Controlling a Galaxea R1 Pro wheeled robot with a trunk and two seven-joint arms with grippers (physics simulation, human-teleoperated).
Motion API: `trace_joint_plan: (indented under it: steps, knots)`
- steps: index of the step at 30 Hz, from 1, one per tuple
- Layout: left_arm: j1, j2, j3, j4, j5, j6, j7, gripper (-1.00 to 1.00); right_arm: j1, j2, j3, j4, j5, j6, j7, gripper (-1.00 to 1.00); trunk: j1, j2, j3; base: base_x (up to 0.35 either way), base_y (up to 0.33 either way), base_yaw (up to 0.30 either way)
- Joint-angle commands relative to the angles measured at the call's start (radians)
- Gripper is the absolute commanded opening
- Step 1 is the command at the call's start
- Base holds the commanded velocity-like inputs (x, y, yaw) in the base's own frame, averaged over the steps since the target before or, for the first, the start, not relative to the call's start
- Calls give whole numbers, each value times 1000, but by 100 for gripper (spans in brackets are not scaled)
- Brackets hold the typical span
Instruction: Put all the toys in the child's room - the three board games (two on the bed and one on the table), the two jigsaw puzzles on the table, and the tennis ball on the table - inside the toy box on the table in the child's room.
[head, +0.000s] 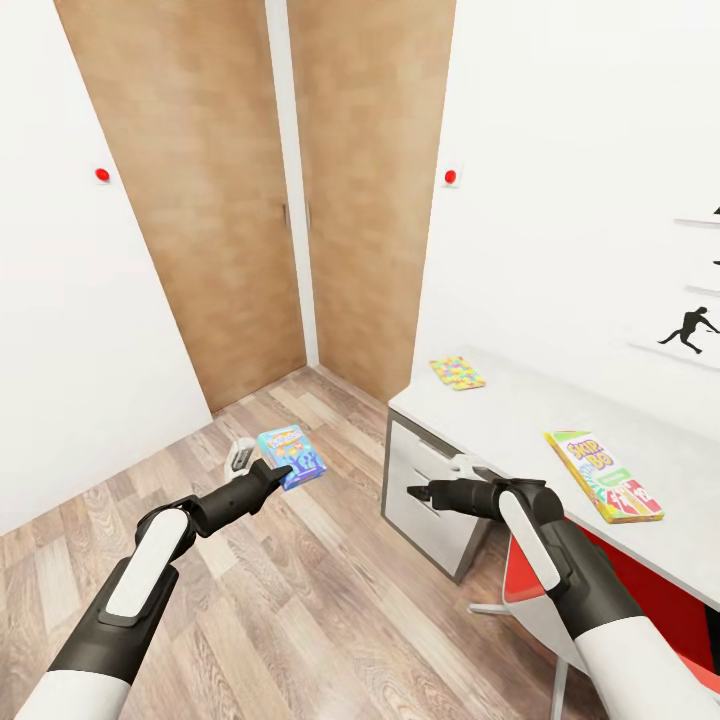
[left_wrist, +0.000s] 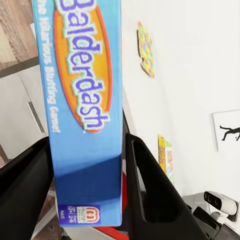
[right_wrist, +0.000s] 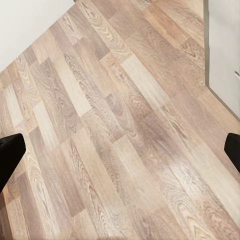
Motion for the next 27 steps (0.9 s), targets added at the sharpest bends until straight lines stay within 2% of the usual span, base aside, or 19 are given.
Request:
trace_joint_plan:
  steps: [1,5,14,23,24,27]
  knots:
    - [-1,1,-1,-1,9,2,6,-100,-1,-1,1,-1,7,3,7,100,0,-1,-2,0,0,0]
    - [-1,-2,-9,10,4,7,-11,-100,-8,12,18,16,8,-12,-10,100,0,-1,-2,0,0,0]
    - [1,1,12,22,-3,8,-60,-100,1,25,67,9,8,-27,-54,100,0,-1,-2,0,0,0]
    - [3,0,16,24,-6,9,-111,-100,3,28,73,0,8,-30,-60,100,0,-1,-2,80,0,0]
    - [3,0,16,24,-6,9,-154,-100,4,28,74,-1,8,-30,-61,100,0,-1,-2,232,0,0]
    - [3,0,16,24,-6,9,-157,-100,4,28,75,-2,8,-30,-61,100,0,-1,-2,251,0,0]
